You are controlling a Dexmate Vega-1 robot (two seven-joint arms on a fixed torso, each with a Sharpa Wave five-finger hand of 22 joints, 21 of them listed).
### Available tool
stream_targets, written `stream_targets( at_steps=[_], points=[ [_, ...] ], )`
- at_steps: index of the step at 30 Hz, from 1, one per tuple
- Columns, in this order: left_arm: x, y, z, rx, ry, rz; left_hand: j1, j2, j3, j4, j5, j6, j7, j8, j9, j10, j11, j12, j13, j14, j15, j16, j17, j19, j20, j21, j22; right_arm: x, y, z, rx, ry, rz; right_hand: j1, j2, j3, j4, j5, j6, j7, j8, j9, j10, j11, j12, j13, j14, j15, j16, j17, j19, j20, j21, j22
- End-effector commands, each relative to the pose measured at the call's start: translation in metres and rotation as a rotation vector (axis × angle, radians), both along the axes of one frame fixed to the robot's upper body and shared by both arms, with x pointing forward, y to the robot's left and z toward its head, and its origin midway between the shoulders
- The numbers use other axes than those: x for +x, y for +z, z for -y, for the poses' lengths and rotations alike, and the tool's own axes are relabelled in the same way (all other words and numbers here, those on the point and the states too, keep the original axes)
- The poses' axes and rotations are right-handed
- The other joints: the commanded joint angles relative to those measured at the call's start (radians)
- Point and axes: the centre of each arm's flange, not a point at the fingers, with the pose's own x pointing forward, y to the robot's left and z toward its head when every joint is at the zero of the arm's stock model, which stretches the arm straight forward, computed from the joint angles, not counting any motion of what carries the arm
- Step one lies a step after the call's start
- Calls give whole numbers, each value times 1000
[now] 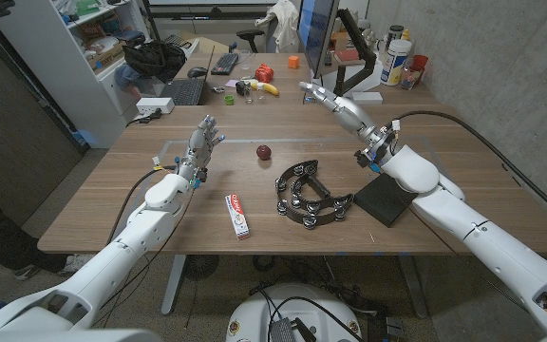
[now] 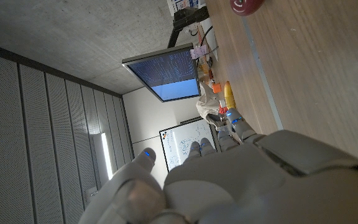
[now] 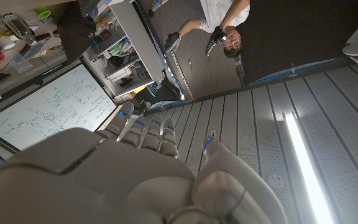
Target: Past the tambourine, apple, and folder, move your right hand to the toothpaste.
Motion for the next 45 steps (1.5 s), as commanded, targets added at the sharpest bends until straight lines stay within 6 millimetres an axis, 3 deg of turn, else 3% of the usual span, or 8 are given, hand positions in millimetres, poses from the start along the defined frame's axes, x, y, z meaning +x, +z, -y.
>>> stream_targets(
  at_steps=[1, 6, 13, 26, 45],
  points=[
    [-1, 0, -1, 1, 2, 2, -4, 108, -6, 0, 6, -156, -1, 7, 6, -140, 2, 4, 4, -188, -48, 6, 5, -191, -82, 0, 2, -9, 1, -9, -61, -20, 55, 13, 70, 6, -3, -2, 10, 0, -2, 5, 9, -4, 1, 3, 7, -58, 7, 1, 7, -120, -3, 4],
    [-2, 0, -1, 1, 4, 4, -4, 108, -6, 0, 7, -155, -1, 6, 6, -140, 3, 4, 4, -188, -48, 6, 5, -191, -82, -1, 2, -12, 2, -16, -97, -14, 63, 17, 72, 9, -5, -1, 7, -2, -4, 5, 8, -5, 0, 3, 7, -60, 6, 1, 7, -120, -5, 4],
    [-3, 0, -1, 1, 3, 6, -4, 108, -7, 0, 7, -155, 0, 6, 6, -140, 3, 3, 4, -188, -47, 5, 5, -191, -82, -2, 2, -11, 2, -27, -158, -9, 65, 23, 78, 16, -5, -1, 2, -15, -6, 4, -8, -25, -7, 2, 2, -73, 4, 1, 7, -125, -10, 4],
    [-4, -2, -1, -3, 6, 4, -4, 108, -9, 0, 7, -153, -2, 6, 6, -138, 2, 3, 4, -188, -49, 4, 5, -189, -84, -3, 2, -16, 4, -48, -237, -7, 123, 30, 81, 24, -6, -2, 18, -3, 0, 5, 15, -15, 2, 2, 5, -74, 5, 1, 9, -128, -16, 4],
    [-1, -1, 0, -6, 4, 5, -4, 108, -12, 0, 8, -151, -1, 6, 6, -138, 2, 2, 4, -187, -48, 3, 5, -189, -84, -5, 2, -25, 8, -63, -320, -8, 183, 36, 81, 30, -6, -3, 9, -4, -5, 5, -4, -17, -6, 3, 1, -73, 4, 2, 11, -131, -21, 4]
  ],
)
